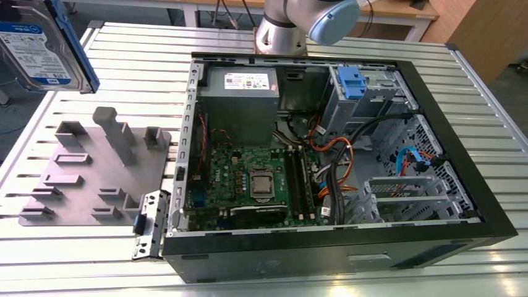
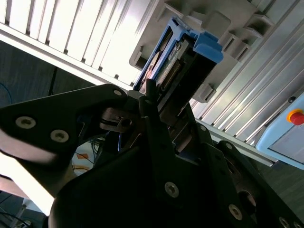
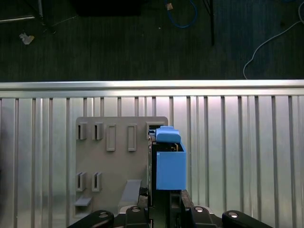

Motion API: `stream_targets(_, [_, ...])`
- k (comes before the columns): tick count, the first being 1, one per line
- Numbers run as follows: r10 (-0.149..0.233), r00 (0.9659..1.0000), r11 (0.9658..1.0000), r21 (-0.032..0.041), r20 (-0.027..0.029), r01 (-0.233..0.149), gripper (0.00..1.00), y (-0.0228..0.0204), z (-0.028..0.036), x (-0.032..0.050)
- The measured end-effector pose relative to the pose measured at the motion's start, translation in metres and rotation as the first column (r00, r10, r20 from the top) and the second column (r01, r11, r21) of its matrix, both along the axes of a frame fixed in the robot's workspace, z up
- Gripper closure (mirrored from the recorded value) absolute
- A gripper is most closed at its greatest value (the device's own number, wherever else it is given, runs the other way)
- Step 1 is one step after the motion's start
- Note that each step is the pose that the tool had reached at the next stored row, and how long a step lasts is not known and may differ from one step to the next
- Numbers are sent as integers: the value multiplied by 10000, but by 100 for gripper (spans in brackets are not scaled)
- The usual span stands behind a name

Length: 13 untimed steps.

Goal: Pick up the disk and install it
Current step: 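Pick up the disk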

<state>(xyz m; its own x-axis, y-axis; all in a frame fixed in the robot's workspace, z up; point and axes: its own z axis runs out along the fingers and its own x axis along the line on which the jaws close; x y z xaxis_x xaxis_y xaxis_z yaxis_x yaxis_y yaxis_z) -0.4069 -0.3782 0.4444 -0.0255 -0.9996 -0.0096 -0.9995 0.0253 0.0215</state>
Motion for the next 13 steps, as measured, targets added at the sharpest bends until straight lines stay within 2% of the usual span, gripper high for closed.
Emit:
stream_targets(2, [0,10000,10000,-1,-1,0,65,0,8,0])
stream_targets(5, [0,10000,10000,-1,0,0,65,0,54,0])
stream_targets(13, [0,10000,10000,1,0,0,65,0,272,0])
